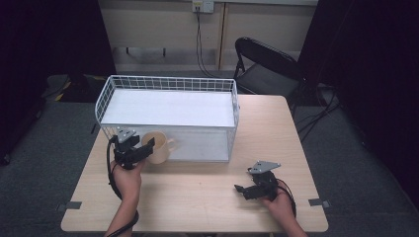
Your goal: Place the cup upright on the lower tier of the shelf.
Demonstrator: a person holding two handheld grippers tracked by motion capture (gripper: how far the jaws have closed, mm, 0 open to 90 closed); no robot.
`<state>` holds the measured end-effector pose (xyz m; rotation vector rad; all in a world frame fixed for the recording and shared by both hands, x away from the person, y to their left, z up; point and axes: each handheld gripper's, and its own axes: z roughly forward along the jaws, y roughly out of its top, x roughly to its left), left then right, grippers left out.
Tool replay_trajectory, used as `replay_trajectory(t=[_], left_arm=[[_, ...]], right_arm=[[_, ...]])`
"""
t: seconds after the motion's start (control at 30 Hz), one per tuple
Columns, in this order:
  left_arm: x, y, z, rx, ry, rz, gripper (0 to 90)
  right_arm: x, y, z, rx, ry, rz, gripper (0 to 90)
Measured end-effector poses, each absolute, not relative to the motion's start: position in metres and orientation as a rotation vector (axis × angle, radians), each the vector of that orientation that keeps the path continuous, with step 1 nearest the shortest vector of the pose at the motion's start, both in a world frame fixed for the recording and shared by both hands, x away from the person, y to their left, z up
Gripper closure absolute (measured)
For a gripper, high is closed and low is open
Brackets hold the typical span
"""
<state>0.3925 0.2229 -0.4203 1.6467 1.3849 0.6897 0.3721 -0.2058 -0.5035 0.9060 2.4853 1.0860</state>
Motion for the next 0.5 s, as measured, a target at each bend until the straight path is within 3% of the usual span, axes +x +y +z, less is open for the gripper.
replay_trajectory(t=[0.2, 0.5], left_arm=[[0.386, 0.225, -0.417, 1.651, 1.361, 0.674, 30.6], [0.374, 0.227, -0.418, 1.676, 1.321, 0.663, 28.0]], right_arm=[[0.372, -0.206, -0.504, 0.906, 2.485, 1.086, 13.9], [0.372, -0.206, -0.504, 0.906, 2.485, 1.086, 13.9]])
